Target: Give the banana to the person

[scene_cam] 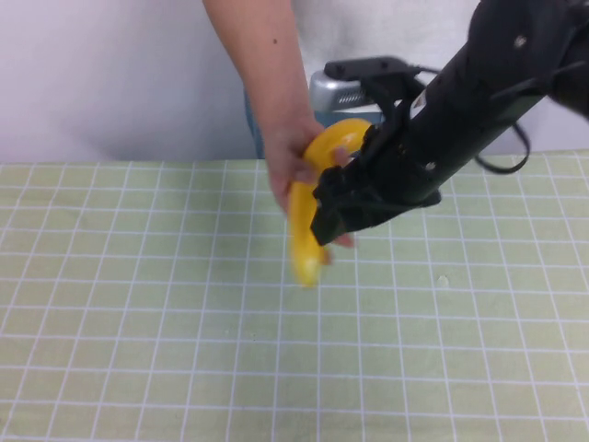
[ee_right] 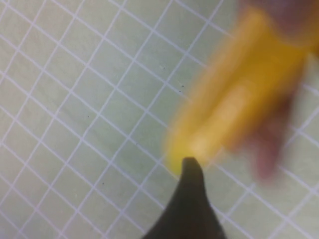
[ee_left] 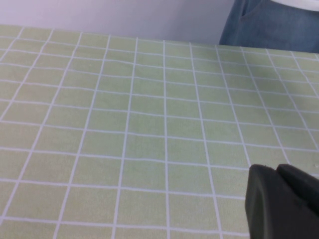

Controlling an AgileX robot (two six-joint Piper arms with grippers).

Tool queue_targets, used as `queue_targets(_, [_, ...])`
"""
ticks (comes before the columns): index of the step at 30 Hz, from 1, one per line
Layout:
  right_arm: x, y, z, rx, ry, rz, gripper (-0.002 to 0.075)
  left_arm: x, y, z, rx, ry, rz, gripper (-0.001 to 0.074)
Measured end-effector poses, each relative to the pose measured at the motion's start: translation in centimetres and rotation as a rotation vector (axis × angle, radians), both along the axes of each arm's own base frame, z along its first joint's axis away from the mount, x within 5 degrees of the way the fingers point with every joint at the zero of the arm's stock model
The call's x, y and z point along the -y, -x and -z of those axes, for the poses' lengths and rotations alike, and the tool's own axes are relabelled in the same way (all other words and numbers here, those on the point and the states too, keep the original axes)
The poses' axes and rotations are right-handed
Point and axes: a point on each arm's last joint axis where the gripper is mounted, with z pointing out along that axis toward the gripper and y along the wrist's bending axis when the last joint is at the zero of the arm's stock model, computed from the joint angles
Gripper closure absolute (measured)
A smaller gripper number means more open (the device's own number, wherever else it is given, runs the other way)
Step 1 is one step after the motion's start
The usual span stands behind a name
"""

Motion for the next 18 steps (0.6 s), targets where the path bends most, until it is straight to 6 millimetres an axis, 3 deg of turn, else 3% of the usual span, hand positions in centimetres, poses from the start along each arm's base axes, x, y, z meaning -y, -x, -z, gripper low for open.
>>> queue_targets(5, [1.6,1.6,-3.2,0.091,0.035,-0.019,0.0289,0.0,0.0,0.0,0.000,0.000,0.000,0.0738])
queue_targets(8, [3.5,3.3,-5.8,0.177,0.084,-0.026,0.0424,0.0,0.0,0.0,0.000,0.000,0.000,0.0738])
queue_targets(10, [4.9,4.5,-7.4,0.229,0.128,-0.020,0.0573,0.0,0.0,0.0,0.000,0.000,0.000,0.0738])
queue_targets(12, [6.2,5.7,-8.6,0.277,0.150,0.005,0.0659,0.0,0.0,0.0,0.000,0.000,0.000,0.0738])
queue_targets(18, [9.7,10.4,-8.6,0.351,0.137,0.087,0.0726,0.0,0.0,0.0,0.000,0.000,0.000,0.0738])
